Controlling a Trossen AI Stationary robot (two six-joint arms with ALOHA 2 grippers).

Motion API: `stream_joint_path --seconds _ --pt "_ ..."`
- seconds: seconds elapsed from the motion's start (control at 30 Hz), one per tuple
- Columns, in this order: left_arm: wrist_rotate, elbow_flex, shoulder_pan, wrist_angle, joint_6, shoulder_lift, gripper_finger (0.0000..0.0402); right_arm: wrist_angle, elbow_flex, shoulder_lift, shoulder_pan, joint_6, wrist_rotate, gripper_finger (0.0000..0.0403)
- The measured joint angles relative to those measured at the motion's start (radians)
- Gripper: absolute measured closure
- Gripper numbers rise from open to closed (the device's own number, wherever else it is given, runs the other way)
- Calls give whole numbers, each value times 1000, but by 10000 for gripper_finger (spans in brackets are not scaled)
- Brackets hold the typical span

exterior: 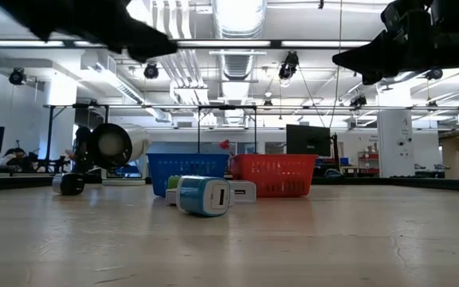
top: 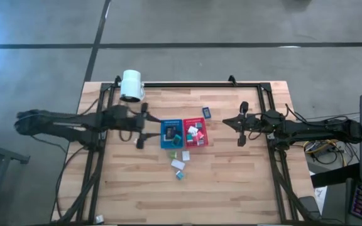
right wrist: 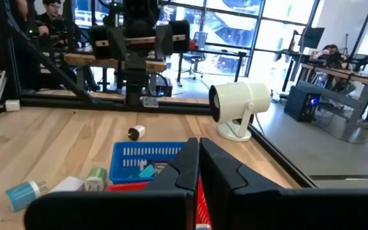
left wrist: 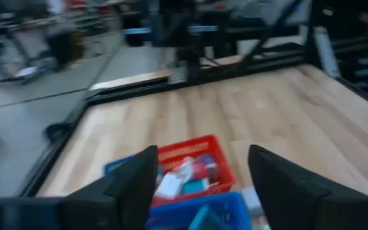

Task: Pick & Place Office items
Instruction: Put the blue digital timer into the blue bin

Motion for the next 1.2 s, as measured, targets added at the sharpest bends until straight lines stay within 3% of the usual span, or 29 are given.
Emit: stream_joint_path --seconds 0.13,0.27,0.53,1.2 --pt "-76 -123 0 -4 -74 -187 215 7 0 0 0 3 0 394" --pt "-82 -227 1 -24 -124 -321 284 9 0 1 0 3 0 394" --pt "-82 -322 1 -61 -143 -442 391 11 0 2 0 3 0 394" --pt "-33 -353 0 -103 -187 -441 385 2 0 2 0 0 1 394"
